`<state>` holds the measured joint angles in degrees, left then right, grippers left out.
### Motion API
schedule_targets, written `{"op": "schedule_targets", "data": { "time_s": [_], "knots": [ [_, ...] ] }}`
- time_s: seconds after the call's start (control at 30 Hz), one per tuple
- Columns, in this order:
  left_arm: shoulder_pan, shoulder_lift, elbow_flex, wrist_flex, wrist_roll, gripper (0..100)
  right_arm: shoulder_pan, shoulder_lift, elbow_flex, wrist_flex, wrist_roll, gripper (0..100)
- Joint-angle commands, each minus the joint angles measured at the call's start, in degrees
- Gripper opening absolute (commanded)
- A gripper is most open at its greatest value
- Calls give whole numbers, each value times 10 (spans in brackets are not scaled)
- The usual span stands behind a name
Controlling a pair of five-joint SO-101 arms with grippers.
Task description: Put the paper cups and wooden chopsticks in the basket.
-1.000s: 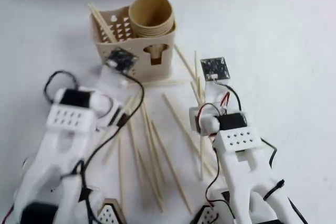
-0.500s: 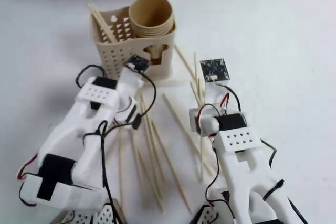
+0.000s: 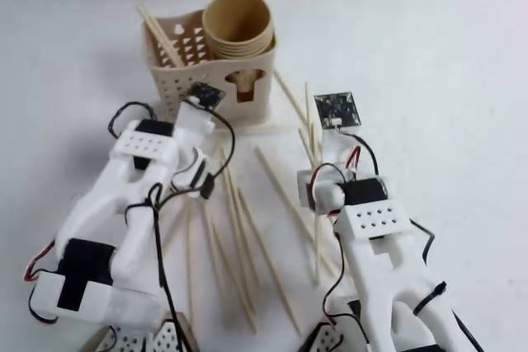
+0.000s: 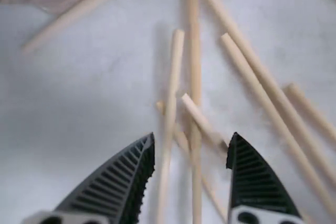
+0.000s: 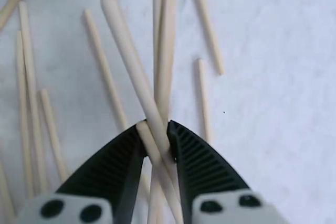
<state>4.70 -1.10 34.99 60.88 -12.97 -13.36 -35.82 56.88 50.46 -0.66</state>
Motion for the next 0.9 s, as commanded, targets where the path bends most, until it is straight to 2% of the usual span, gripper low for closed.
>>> {"op": "schedule_targets", "data": {
  "time_s": [0.0, 0.13, 0.37, 0.57, 0.87],
  "knots": [
    [-15, 2, -18, -8, 5, 229, 4, -16, -3, -4, -4, 18],
    [-11, 47, -38, -4, 6, 226, 4, -16, -3, -2, -4, 18],
    [0, 111, -99, 42, 2, 150, 5, -16, -3, -1, -4, 18],
    [32, 121, -99, 61, -32, 24, 5, -16, -3, -1, -4, 18],
    [89, 116, -105, 122, -33, 23, 6, -16, -3, -1, -2, 18]
  ]
}}
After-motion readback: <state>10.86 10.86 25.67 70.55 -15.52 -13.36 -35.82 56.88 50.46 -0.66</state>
